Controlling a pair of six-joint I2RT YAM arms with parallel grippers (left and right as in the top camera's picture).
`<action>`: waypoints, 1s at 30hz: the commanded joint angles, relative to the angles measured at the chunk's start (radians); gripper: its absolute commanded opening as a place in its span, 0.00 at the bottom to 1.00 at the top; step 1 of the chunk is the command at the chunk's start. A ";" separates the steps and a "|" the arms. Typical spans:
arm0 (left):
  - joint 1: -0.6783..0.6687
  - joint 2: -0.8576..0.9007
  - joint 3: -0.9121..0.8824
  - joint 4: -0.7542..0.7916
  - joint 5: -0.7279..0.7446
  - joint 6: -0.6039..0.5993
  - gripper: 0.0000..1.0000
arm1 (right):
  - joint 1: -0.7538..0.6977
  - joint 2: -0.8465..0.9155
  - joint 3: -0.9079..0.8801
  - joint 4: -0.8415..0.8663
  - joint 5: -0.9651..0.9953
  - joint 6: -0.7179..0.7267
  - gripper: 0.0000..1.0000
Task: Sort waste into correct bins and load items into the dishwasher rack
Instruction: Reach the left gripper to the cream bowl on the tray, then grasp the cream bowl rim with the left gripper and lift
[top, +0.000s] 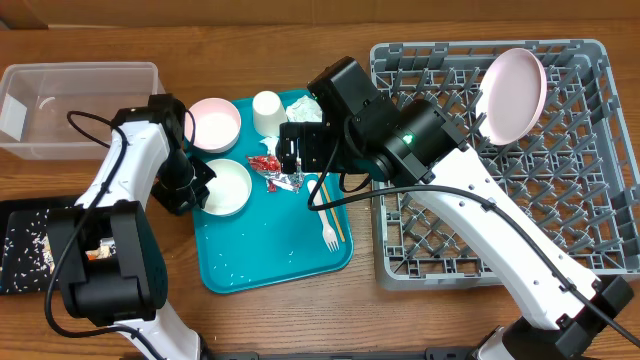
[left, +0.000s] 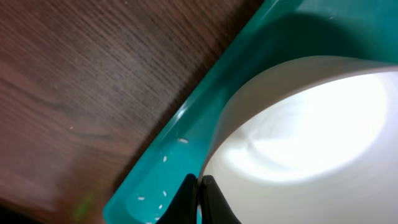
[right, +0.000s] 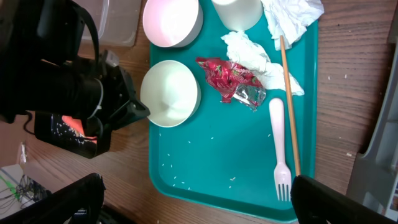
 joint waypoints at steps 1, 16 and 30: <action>0.000 0.008 0.076 -0.051 0.004 0.005 0.04 | 0.001 0.001 0.002 0.006 0.005 0.001 1.00; 0.000 -0.157 0.225 -0.204 0.272 0.171 0.04 | 0.001 0.001 0.002 0.006 0.006 0.001 1.00; -0.002 -0.352 0.225 -0.265 0.341 0.227 0.04 | 0.001 0.001 0.002 0.006 0.006 0.001 1.00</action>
